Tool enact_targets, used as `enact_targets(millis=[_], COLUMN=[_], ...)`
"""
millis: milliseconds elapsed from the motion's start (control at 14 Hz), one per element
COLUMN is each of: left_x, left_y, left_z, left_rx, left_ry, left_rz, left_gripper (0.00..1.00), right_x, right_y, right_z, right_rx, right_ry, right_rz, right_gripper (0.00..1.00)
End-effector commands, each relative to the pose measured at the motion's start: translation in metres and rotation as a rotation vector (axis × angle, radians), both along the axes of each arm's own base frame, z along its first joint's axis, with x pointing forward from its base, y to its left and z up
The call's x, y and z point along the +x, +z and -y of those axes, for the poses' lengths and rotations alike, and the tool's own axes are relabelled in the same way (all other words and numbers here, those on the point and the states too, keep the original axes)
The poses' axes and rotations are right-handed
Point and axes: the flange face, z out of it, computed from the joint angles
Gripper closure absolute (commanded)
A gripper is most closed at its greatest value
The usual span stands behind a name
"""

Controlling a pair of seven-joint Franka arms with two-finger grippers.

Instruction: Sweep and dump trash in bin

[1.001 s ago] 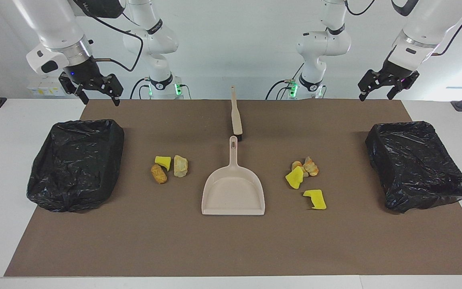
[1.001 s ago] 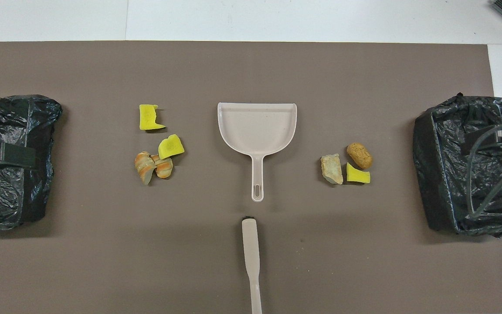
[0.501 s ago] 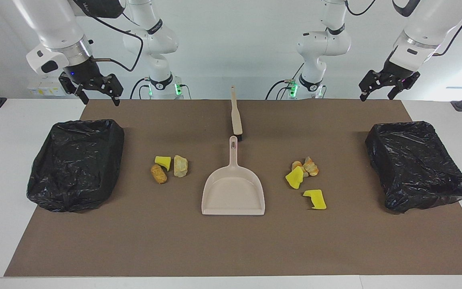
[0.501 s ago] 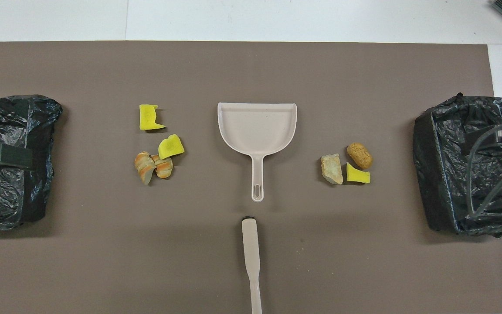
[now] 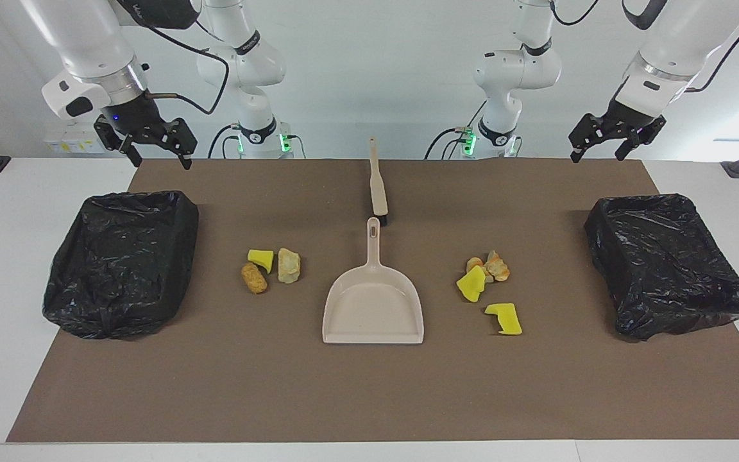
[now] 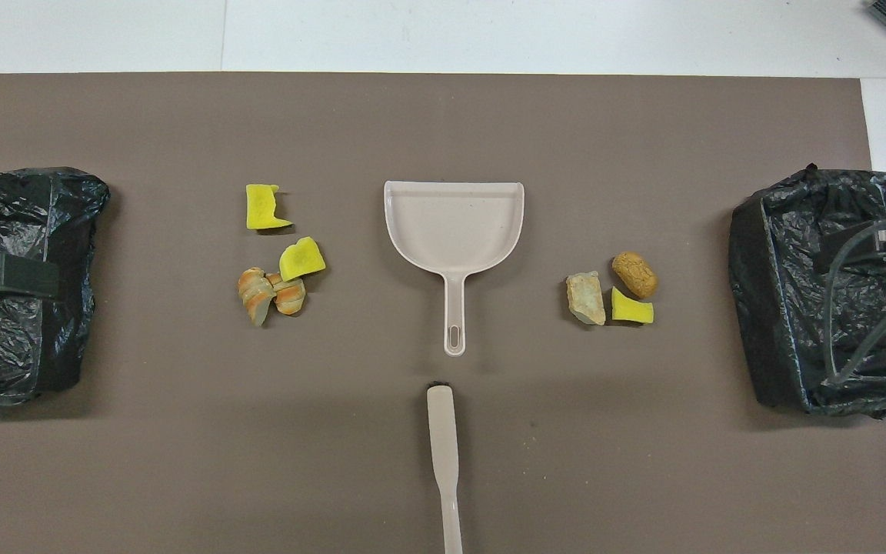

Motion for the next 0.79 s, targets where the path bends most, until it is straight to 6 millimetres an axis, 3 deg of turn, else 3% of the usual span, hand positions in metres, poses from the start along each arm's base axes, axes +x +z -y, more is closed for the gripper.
enact_targets(millis=[0,215,715], left_x=[-0.014,-0.033,-0.111], left_y=[-0.015,-0.04,-0.094], left_z=[0.022,0.058,0.155], left_rx=[-0.001,0.003,-0.074], left_ry=[-0.049,-0.113,-0.263], left_rz=[0.009,-0.017,-0.087], left_gripper=[0.0,0.0,0.0], right_x=[-0.004,-0.004,-0.004], right_y=[0.003,0.003,0.003], right_z=[-0.001,-0.001,-0.001], right_rx=[0.018,0.018,0.018], right_ry=[-0.001,-0.001,-0.001], right_rz=[0.001,-0.001,0.001], right_gripper=[0.0,0.0,0.0])
